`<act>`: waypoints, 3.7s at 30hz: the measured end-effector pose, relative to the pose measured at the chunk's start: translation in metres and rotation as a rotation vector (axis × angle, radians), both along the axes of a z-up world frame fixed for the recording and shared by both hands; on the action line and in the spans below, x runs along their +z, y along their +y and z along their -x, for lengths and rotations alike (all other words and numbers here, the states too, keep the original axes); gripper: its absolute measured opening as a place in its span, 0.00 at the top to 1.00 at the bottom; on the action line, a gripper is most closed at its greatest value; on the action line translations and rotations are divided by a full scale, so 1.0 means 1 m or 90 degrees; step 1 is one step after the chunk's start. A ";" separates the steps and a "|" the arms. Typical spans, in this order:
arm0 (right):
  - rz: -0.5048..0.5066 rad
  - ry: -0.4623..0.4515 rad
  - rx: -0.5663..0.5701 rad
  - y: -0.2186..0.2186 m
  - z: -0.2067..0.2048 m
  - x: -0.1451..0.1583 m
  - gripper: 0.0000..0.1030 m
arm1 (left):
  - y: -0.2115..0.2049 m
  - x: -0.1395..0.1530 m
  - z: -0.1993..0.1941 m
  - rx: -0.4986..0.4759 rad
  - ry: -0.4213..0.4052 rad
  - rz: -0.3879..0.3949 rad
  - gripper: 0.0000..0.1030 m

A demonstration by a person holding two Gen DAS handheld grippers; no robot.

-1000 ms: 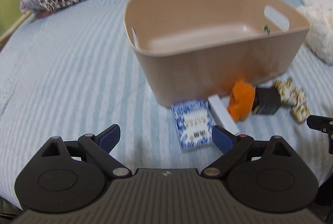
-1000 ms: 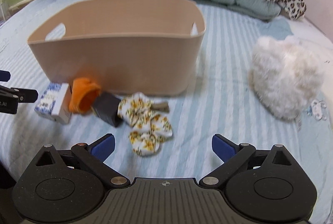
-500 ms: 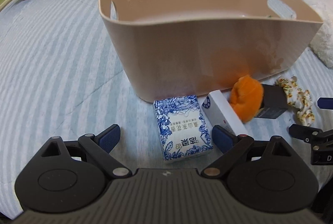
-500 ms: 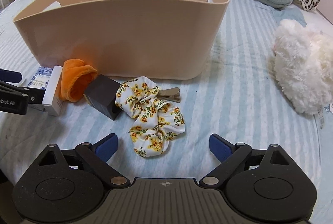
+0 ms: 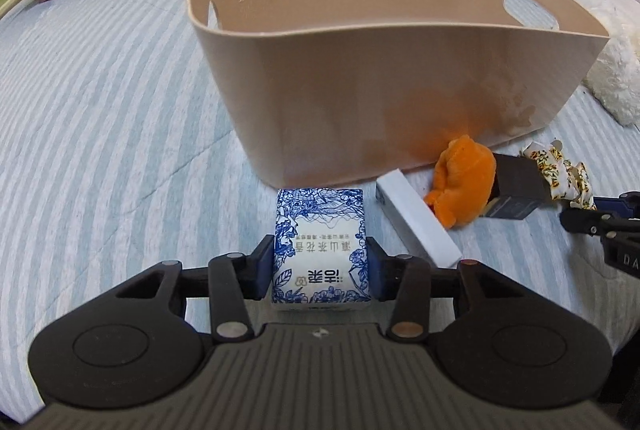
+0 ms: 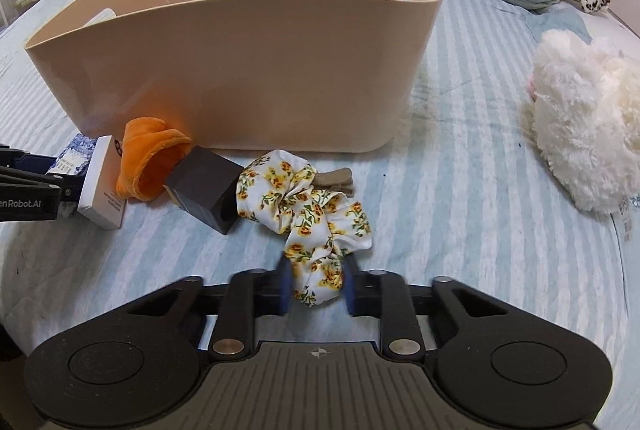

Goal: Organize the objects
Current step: 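Grasp the blue-and-white box with left tool while right tool grasps the floral scrunchie, then carry both items over the basket and release them inside, then grasp the white stick box with left tool while right tool grasps the hair clip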

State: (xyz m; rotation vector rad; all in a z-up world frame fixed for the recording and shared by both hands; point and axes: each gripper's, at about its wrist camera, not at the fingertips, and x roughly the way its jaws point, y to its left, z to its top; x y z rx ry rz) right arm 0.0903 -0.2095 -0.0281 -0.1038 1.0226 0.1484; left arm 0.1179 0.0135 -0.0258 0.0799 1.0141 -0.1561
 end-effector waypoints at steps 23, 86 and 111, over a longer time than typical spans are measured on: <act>-0.078 -0.056 -0.034 -0.016 0.051 0.053 0.88 | 0.001 0.067 0.052 -0.016 -0.096 0.012 0.54; -0.031 -0.172 -0.028 -0.012 -0.049 0.112 0.13 | -0.006 0.118 -0.048 0.026 -0.159 -0.023 0.08; 0.005 -0.045 -0.036 -0.031 -0.023 0.024 0.06 | -0.012 0.042 -0.002 -0.007 -0.052 0.001 0.08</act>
